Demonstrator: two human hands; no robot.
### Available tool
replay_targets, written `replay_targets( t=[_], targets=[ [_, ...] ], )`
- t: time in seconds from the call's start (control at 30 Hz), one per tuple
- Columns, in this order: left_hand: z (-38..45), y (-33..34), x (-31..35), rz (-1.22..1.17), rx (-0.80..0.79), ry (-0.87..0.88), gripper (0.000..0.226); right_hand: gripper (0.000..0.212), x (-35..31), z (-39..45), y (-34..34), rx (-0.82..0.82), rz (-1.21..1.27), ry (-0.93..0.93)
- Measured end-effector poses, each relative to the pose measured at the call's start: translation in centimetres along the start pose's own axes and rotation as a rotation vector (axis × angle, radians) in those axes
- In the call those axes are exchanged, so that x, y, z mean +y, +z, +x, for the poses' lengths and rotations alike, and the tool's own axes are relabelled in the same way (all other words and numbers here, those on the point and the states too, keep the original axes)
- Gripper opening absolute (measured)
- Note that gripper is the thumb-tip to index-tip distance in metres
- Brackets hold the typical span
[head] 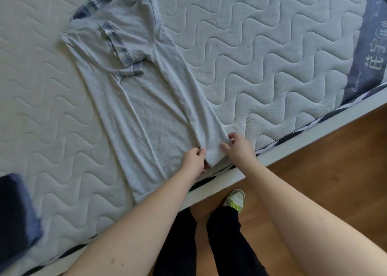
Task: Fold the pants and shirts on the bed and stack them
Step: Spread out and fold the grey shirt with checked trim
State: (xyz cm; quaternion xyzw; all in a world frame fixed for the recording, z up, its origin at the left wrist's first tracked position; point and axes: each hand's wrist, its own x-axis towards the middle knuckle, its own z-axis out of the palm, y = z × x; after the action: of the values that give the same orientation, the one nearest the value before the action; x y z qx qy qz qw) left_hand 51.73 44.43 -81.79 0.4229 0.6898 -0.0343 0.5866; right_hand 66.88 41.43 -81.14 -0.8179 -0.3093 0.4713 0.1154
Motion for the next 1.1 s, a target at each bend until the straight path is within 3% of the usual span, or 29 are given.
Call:
replay_targets(
  t=[0.03, 0.2, 0.43, 0.67, 0.8, 0.93, 1.1],
  targets=[
    [-0.2, -0.1, -0.2, -0.024, -0.029, 0.022, 0.028, 0.02, 0.2, 0.2, 0.0, -0.001, -0.028, 0.009],
    [-1.2, 0.4, -1.0, -0.106, -0.156, -0.003, 0.008, 0.038, 1.5, -0.1, -0.9, 0.055, -0.085, 0.041],
    [-1.5, 0.2, -0.9, 0.117, -0.011, -0.085, 0.033, 0.037, 1.0, -0.9, -0.9, 0.068, -0.25, 0.123],
    [2.5, -4.3, 3.0, -0.038, 0.382, 0.225, 0.024, 0.029, 1.4, -0.8, -0.7, 0.056, -0.17, 0.073],
    [6.1, -5.3, 6.4, -0.139, 0.303, 0.205, 0.031, 0.027, 1.4, -0.8, -0.7, 0.018, -0.17, 0.062],
    [8.0, -5.5, 8.4, -0.361, 0.132, 0.103, 0.016, 0.025, 1.3, -1.1, -0.5, -0.026, -0.001, 0.08],
    [8.4, -6.9, 8.4, -0.234, 0.316, 0.13, 0.008, 0.025, 2.1, -1.6, -0.5, 0.018, 0.149, 0.105]
  ],
)
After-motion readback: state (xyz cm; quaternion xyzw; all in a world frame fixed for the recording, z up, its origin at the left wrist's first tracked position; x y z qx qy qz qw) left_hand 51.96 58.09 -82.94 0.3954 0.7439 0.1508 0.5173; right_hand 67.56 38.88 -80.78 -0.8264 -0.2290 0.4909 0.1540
